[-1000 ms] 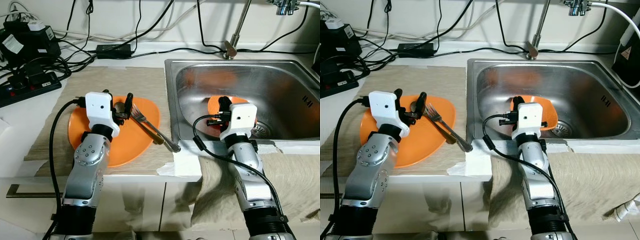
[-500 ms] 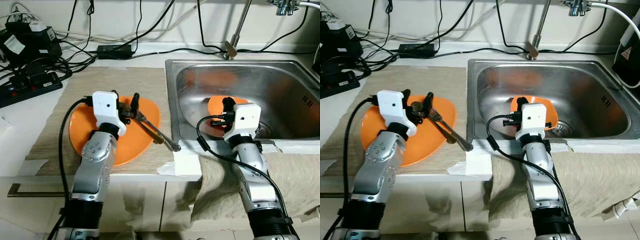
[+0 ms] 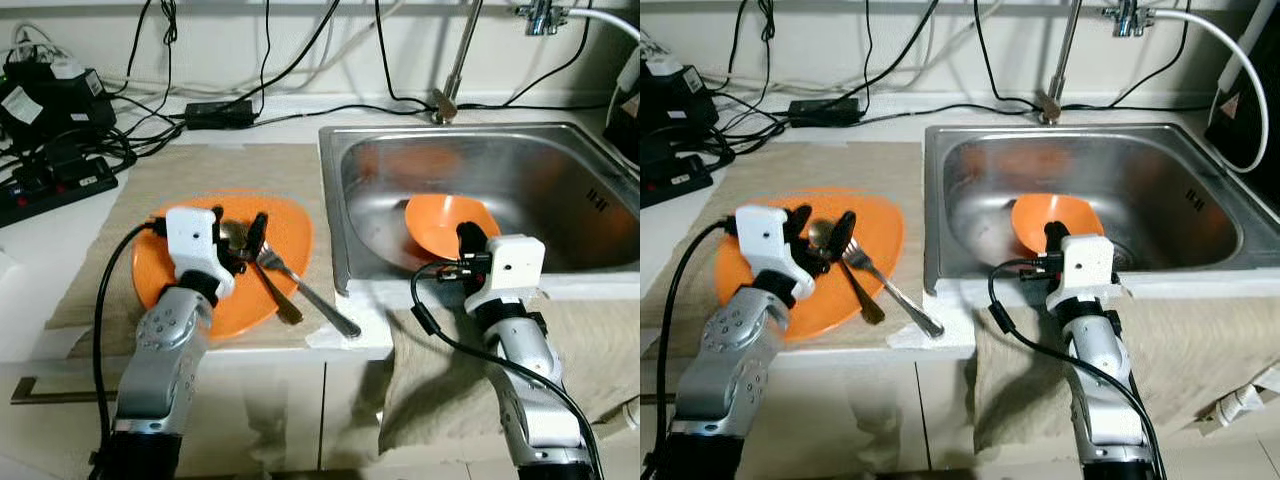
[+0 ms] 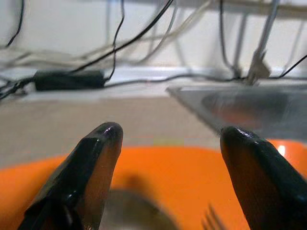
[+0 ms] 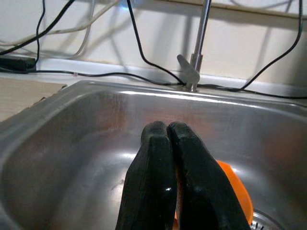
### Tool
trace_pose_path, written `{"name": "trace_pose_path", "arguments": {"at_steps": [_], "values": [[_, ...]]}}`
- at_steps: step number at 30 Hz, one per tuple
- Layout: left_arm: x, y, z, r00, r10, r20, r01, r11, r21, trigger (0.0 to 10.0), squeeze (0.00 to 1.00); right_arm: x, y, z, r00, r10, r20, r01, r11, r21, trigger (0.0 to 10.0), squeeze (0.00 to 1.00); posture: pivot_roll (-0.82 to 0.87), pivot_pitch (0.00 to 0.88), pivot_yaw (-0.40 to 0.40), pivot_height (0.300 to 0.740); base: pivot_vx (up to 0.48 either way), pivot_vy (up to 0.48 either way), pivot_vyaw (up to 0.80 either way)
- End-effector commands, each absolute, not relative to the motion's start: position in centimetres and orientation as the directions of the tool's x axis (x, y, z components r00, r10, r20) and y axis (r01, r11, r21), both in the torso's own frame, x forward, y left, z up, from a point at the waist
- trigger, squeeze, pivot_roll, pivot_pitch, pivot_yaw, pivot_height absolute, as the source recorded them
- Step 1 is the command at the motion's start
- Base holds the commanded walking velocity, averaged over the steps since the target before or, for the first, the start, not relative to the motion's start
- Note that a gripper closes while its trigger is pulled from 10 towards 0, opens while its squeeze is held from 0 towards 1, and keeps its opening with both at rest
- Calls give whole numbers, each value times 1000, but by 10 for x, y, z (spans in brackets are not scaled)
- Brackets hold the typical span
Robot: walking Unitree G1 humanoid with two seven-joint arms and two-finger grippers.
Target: Kitchen organization
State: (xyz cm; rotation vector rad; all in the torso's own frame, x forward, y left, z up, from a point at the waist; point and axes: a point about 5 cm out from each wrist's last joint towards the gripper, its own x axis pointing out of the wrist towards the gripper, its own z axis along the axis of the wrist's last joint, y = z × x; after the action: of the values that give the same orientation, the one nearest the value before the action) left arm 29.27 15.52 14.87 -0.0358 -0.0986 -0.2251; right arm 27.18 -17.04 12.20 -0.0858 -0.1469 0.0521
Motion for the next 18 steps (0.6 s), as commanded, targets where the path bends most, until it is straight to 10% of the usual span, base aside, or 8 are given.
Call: {"name": "trace_pose_path", "arguments": {"at_steps": [1,18], "values": [[296,152,148,970,-224,92,226,974,-13,10000,0,274,-169,121,990,57,132,-45,995,-90,10000,0,-3,0,17,740,0,0,0],[298,150,159,965,-234,118,241,970,-44,10000,0,273,-168,119,991,68,119,-57,994,-96,10000,0,12,0,19,740,0,0,0]]}}
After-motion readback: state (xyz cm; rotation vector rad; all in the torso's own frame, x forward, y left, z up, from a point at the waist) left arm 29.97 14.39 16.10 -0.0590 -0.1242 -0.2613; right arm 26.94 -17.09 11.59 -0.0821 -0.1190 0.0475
